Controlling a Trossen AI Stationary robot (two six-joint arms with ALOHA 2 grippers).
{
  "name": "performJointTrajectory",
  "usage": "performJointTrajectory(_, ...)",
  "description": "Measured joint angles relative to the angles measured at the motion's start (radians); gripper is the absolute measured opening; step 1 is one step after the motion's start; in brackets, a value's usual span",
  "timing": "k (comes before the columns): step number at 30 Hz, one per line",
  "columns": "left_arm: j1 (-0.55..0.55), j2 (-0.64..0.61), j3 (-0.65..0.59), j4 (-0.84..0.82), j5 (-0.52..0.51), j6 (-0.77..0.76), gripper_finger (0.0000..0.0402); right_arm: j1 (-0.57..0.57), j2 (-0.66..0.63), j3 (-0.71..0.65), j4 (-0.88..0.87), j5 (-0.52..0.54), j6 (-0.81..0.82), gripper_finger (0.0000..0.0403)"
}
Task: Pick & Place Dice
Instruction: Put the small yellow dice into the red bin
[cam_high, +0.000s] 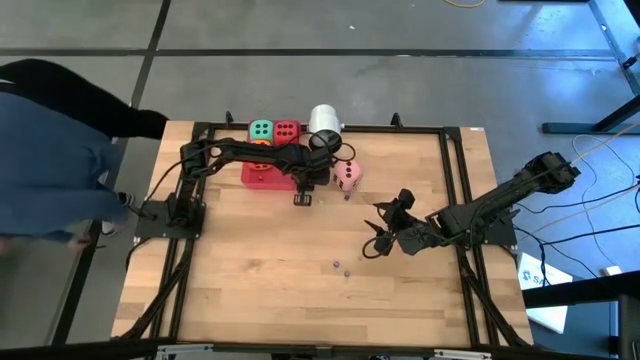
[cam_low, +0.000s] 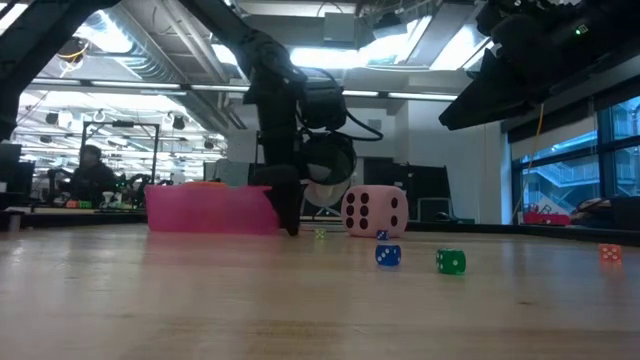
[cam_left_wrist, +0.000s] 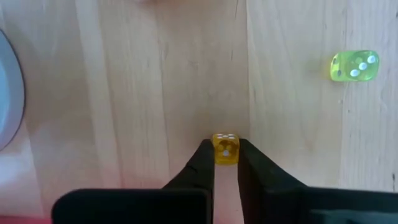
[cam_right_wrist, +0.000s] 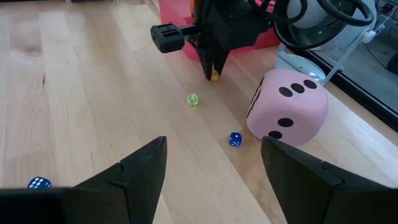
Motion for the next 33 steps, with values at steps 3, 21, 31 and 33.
performJointTrajectory(3,0.0,0.002,0.011,-0.006,0.002,0.01,0.0018,0.0,0.0,0.0,0.0,0.0,0.0,0.0261)
performJointTrajectory(21,-0.046,-0.024,0.203,-0.236,0.012,-0.019,0.0016,0.0,0.0,0.0,0.0,-0.001,0.0,0.0261)
performJointTrajectory(31,-0.077,-0.226,0.199,-0.286,0.017,-0.093,0.0015,0.0,0.0,0.0,0.009,-0.011,0.006,0.0261)
performJointTrajectory(33,-0.081,-0.285,0.181,-0.281,0.016,-0.108,0.0015,0.0,0.0,0.0,0.018,-0.012,0.006,0.0261)
